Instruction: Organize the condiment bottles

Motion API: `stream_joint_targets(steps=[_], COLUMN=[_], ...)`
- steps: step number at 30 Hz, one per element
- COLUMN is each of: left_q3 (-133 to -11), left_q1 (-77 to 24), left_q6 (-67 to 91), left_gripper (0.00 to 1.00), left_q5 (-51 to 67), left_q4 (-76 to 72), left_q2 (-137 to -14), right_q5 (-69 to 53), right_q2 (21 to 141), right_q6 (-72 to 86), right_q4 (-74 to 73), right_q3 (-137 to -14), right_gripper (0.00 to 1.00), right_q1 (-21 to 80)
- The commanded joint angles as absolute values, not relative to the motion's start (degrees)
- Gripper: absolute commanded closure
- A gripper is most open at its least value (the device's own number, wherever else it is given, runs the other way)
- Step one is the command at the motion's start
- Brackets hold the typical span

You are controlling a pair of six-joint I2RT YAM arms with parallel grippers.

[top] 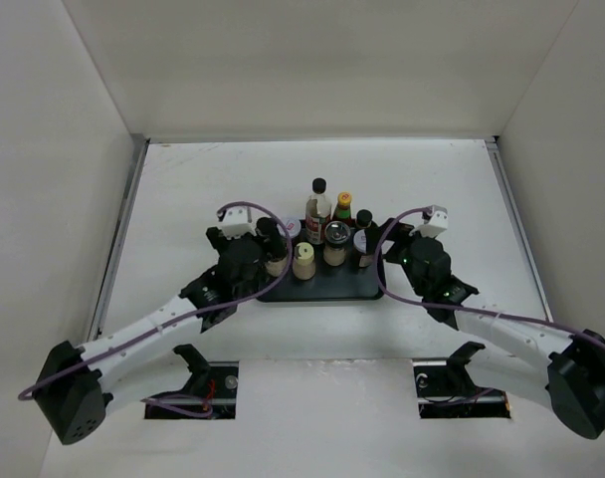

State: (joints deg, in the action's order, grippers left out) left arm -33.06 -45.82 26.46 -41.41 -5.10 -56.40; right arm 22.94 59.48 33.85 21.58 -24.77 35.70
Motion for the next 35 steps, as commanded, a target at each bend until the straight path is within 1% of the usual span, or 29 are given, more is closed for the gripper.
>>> stream_joint_targets(steps=[1, 4, 7, 11, 16, 21, 22, 23, 26, 28, 29, 31, 32, 34, 35], left_q3=[-29.72, -26.64, -25.31, -25.14, -22.86, -22.76, -22.85, -22.85, -22.06, -22.32, -22.67, -23.03, -23.03, -22.94, -23.29], left_q1=[-42.94, -38.56, -32.58, -24.49, -15.53, -14.54, -14.54, -14.54, -15.51, -16.12, -16.3, -16.74, -17.09, -17.53, -17.71], left_q6=[26.36, 29.95, 34.7, 41.29, 49.74, 49.93, 49.75, 49.57, 49.4, 48.87, 48.43, 47.99, 47.64, 47.55, 47.29], left_gripper=[0.0, 0.0, 0.0, 0.0, 0.0, 0.0, 0.0, 0.0, 0.0, 0.0, 0.0, 0.0, 0.0, 0.0, 0.0], left_q5=[-44.21, -44.56, -43.25, -38.33, -31.13, -30.85, -30.85, -31.02, -32.16, -32.34, -32.34, -32.52, -32.69, -33.22, -33.48], left_q4=[-9.22, -9.49, -7.57, -3.17, -2.81, -4.13, -4.39, -4.74, -7.29, -8.17, -8.26, -8.26, -8.44, -8.79, -8.62], left_q2=[-49.77, -43.96, -41.93, -45.69, -52.37, -56.68, -57.12, -57.48, -58.18, -58.88, -59.06, -59.15, -58.98, -58.89, -59.15], right_q5=[27.42, 28.65, 32.16, 36.55, 39.29, 37.36, 36.57, 35.87, 34.89, 34.54, 34.19, 33.49, 32.96, 32.7, 32.78], right_q2=[57.31, 55.9, 55.55, 55.55, 55.81, 54.76, 54.84, 54.84, 53.27, 52.3, 51.95, 52.03, 52.47, 53.34, 54.05], right_q6=[33.66, 33.84, 34.63, 35.85, 37.7, 38.94, 39.11, 39.37, 41.57, 42.53, 42.97, 43.5, 43.42, 43.42, 43.24], right_q4=[24.79, 24.35, 24.17, 23.82, 23.82, 24.52, 24.61, 24.61, 24.52, 24.0, 23.82, 23.82, 24.17, 24.61, 24.96], right_q3=[-24.17, -23.73, -23.03, -22.59, -21.8, -20.57, -20.48, -20.3, -18.99, -18.55, -18.28, -18.19, -18.28, -18.46, -18.54], right_gripper=[0.0, 0.0, 0.0, 0.0, 0.0, 0.0, 0.06, 0.2, 0.67, 0.81, 0.83, 0.82, 0.78, 0.67, 0.58], right_q1=[35.73, 35.38, 34.67, 34.5, 33.27, 31.6, 30.9, 30.46, 28.79, 27.65, 27.03, 26.67, 26.76, 27.02, 27.11])
